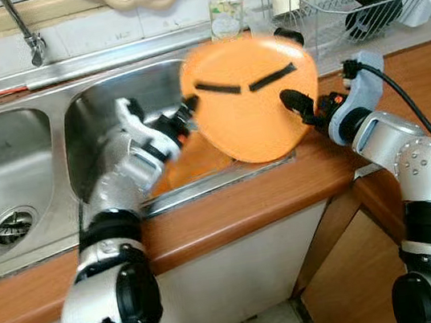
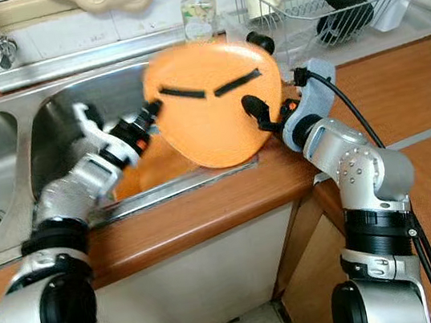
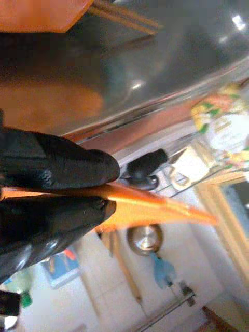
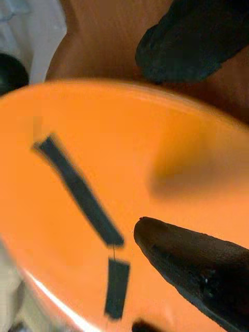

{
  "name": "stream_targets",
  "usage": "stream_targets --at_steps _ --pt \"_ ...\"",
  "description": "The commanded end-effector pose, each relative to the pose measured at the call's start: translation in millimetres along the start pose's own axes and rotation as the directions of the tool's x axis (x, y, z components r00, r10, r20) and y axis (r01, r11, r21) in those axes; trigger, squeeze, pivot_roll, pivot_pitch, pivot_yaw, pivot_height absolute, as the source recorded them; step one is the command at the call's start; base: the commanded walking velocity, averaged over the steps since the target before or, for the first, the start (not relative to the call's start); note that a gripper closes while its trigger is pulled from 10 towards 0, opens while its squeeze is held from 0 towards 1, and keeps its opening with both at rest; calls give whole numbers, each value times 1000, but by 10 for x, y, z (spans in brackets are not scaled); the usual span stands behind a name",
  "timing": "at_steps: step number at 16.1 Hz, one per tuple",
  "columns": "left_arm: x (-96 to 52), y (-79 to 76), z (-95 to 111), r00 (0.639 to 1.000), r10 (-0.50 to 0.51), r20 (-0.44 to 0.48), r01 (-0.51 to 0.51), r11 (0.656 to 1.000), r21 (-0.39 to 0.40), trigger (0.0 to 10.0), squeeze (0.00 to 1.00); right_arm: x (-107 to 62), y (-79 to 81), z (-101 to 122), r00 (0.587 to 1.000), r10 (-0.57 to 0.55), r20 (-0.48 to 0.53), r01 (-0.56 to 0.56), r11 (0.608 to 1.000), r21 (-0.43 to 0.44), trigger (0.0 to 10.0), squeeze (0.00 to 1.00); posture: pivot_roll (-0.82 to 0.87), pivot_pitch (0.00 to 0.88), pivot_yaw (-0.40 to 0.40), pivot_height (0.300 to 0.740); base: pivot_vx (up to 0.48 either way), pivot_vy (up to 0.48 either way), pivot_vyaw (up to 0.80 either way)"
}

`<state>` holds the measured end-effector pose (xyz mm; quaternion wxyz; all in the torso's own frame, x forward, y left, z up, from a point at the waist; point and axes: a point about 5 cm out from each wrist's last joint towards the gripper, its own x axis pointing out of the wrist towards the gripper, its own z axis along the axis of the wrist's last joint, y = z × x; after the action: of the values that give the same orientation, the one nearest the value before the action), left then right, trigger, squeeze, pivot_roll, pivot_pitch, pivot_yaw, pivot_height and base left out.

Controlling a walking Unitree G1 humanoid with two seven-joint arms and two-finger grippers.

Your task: Kitchen organization

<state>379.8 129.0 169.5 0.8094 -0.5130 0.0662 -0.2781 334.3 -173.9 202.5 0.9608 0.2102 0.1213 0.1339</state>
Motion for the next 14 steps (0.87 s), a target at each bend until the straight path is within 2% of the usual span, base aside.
stream_targets --at_steps 1,2,4,6,7,8,10,12,13,14 --pt "27 -122 142 998 -51 48 51 999 3 0 0 -32 54 109 999 36 34 -36 999 -9 10000 0 -147 0 52 740 0 0 0" --pt "-7 -150 238 994 -63 89 65 998 -12 0 0 -46 78 143 997 61 46 -60 998 -15 10000 0 -144 0 49 740 0 0 0" --pt "-117 -180 444 987 -58 151 56 998 20 0 0 -71 161 197 989 135 55 -133 990 -40 10000 0 -136 0 40 740 0 0 0" --pt "-251 -106 604 977 13 212 -36 993 109 0 0 -85 240 185 981 188 40 -185 980 -80 10000 0 -126 0 32 740 0 0 0" --pt "-330 -32 699 961 75 265 -121 979 163 0 0 -98 285 159 975 220 20 -216 971 -105 10000 0 -121 0 29 740 0 0 0" --pt "-366 5 736 953 105 283 -165 966 199 0 0 -104 306 145 972 234 11 -231 966 -115 10000 0 -120 0 28 740 0 0 0" --pt "-513 148 839 913 227 339 -323 910 259 0 0 -137 412 62 950 306 -56 -311 935 -170 10000 0 -121 0 26 740 0 0 0" --pt "-556 184 870 891 270 364 -382 880 283 0 0 -156 456 11 939 329 -101 -344 916 -208 10000 0 -123 0 27 740 0 0 0" --pt "-571 242 857 873 323 364 -439 846 303 0 0 -174 478 -38 931 338 -142 -363 898 -247 10000 0 -126 0 28 740 0 0 0" --pt "-565 284 826 865 350 358 -464 829 311 0 0 -185 485 -64 927 338 -162 -370 889 -268 10000 0 -129 0 29 740 0 0 0"
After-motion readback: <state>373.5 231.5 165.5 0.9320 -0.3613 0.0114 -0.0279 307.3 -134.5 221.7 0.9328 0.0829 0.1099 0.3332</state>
